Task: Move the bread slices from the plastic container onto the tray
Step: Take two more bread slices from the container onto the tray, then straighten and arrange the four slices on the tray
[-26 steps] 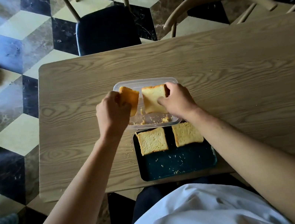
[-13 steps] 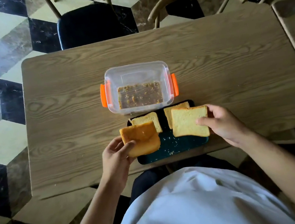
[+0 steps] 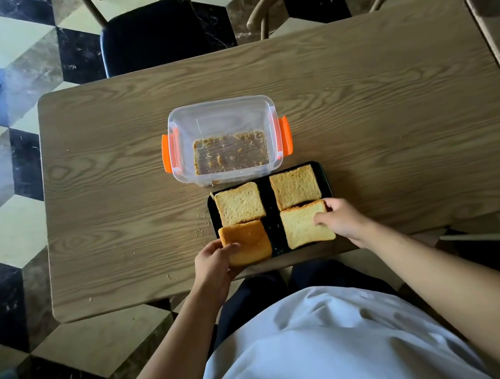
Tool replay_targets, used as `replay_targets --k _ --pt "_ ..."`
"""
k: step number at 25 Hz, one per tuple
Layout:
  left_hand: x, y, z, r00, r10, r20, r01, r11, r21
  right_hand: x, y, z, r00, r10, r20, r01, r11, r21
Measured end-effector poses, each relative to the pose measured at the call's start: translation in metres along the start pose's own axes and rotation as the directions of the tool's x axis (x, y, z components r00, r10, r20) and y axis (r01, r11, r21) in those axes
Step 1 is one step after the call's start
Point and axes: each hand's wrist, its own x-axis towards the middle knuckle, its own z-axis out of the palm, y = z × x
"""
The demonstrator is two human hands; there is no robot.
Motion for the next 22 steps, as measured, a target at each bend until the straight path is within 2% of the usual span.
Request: replay_targets --k 3,6,10,13,16,19,22 --pt "0.004 -0.007 0.004 0.997 0.018 -0.080 -0.012 0.997 0.074 0.007 0.001 0.002 1.000 0.003 0.000 -0.003 1.000 -0.018" --pt "0.006 -0.006 0.009 0.981 0.130 -0.144 -0.086 0.956 0.279 0.007 0.001 0.002 0.999 -0.012 -0.030 0.010 0.997 -0.075" --pt "0.003 0.000 0.015 0.961 0.239 -0.139 -0.126 0.826 0.549 0.007 0.002 0.002 0.993 -0.054 -0.101 0.031 0.976 -0.215" --pt "0.002 0.005 0.018 0.941 0.306 -0.146 -0.114 0.691 0.714 0.005 0.000 -0.001 0.980 -0.115 -0.161 0.037 0.905 -0.424" --pt "-0.002 0.007 0.020 0.918 0.364 -0.156 -0.103 0.599 0.794 -0.003 -0.004 -0.002 0.960 -0.211 -0.186 0.055 0.790 -0.611" --pt "-0.007 0.008 0.018 0.898 0.416 -0.143 -0.129 0.559 0.819 -0.011 -0.016 0.006 0.943 -0.303 -0.138 0.159 0.774 -0.613" --pt "-0.006 0.010 0.011 0.889 0.436 -0.143 -0.157 0.583 0.797 -0.018 -0.032 0.028 0.932 -0.361 -0.027 0.280 0.767 -0.578"
